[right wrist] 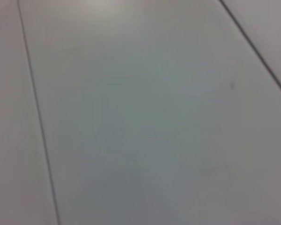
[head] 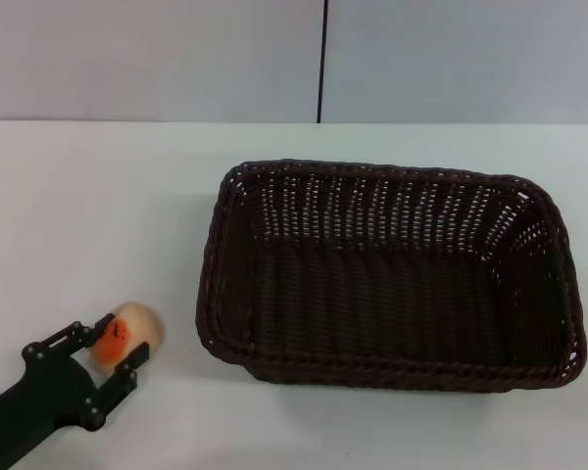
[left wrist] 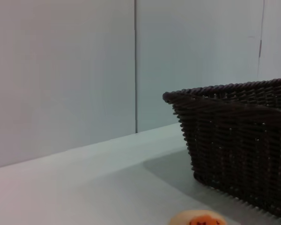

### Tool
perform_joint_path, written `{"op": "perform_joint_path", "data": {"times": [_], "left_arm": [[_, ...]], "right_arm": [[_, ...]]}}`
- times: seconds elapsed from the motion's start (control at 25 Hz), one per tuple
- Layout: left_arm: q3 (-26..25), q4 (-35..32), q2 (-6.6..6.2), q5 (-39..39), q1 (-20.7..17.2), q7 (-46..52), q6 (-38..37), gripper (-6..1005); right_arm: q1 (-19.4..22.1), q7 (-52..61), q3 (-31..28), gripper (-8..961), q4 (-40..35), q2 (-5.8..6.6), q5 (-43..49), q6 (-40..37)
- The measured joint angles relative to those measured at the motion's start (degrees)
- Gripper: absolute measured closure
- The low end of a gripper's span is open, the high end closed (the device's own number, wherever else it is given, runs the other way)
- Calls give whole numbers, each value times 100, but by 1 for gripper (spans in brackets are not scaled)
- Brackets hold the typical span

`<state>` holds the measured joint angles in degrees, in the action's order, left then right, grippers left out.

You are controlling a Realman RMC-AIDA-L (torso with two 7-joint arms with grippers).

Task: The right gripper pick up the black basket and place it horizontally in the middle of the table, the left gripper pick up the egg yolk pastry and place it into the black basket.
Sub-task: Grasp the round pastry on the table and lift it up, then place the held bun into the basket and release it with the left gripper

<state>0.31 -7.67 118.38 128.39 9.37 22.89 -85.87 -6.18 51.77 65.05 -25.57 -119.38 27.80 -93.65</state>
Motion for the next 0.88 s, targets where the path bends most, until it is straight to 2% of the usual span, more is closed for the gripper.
{"op": "perform_joint_path", "data": {"times": [0.28, 0.44, 0.56, 0.6, 0.64, 0.68, 0.76, 0.84, 0.88], "left_arm": [[-168, 63, 10, -32, 23, -109, 96, 495], [-731, 143, -21, -70, 25, -67, -389, 579], [-731, 143, -21, -70, 25, -67, -389, 642], [-930, 127, -26, -73, 39, -54, -653, 663], [-1289, 112, -33, -72, 281, -57, -1392, 683], [-1289, 112, -33, -72, 281, -57, -1392, 702], [-972, 293, -10, 17, 848, -51, -1674, 732], [-803, 403, 3, 32, 992, -65, -1635, 752], [-418, 687, 12, 32, 1286, -118, -1489, 762]], "right_arm": [[-74, -7, -161, 111, 335, 4, -231, -38], [-95, -12, -217, 111, 567, 13, -456, -155], [-97, -18, -241, 110, 589, 14, -459, -159], [-113, -40, -245, 110, 629, 18, -461, -163], [-122, -66, -245, 110, 652, 20, -461, -174], [-122, -66, -245, 110, 652, 20, -461, -174], [-156, -226, -242, 110, 740, 20, -463, -272], [-201, -296, -245, 110, 847, 17, -465, -362], [-261, -308, -245, 110, 995, 19, -466, -443]]}}
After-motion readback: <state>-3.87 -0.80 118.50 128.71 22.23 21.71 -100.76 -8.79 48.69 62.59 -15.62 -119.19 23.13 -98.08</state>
